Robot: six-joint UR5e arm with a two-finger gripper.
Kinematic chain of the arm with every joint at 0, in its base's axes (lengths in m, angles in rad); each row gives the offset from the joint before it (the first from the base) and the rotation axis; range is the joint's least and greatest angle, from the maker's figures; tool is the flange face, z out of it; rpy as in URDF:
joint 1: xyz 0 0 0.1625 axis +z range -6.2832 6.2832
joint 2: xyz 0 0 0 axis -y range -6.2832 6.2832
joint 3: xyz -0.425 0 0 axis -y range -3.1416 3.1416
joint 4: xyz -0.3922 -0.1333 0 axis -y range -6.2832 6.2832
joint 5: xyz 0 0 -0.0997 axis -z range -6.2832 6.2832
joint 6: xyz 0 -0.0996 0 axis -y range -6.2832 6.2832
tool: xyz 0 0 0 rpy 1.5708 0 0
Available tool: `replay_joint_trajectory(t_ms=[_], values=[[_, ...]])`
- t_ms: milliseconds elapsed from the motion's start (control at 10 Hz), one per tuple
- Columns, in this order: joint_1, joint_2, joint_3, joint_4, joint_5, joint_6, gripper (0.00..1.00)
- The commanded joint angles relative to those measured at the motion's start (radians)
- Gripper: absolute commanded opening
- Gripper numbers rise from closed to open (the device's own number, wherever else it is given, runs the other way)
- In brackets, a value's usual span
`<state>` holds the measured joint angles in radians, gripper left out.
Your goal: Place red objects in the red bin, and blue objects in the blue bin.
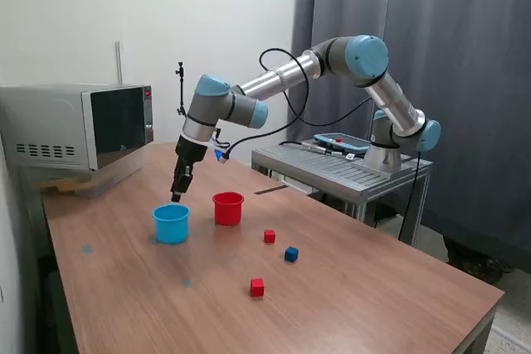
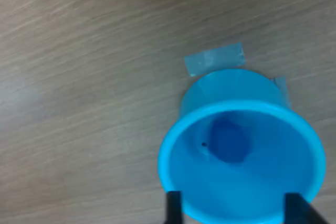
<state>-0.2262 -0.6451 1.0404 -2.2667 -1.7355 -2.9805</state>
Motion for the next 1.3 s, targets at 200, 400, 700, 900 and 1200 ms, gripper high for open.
replay_joint_trajectory(t_ms=[200,400,700,900,1200], values=[[0.002,0.001,0.003,0.001,0.002,0.0,1.0],[0.039,-0.04,0.023,0.015,0.002,0.0,1.0],[0.108,-0.138,0.122,0.03,0.002,0.002,1.0],[0.146,-0.189,0.196,0.041,0.004,0.03,1.0],[0.223,-0.246,0.28,0.055,0.053,0.08,1.0]])
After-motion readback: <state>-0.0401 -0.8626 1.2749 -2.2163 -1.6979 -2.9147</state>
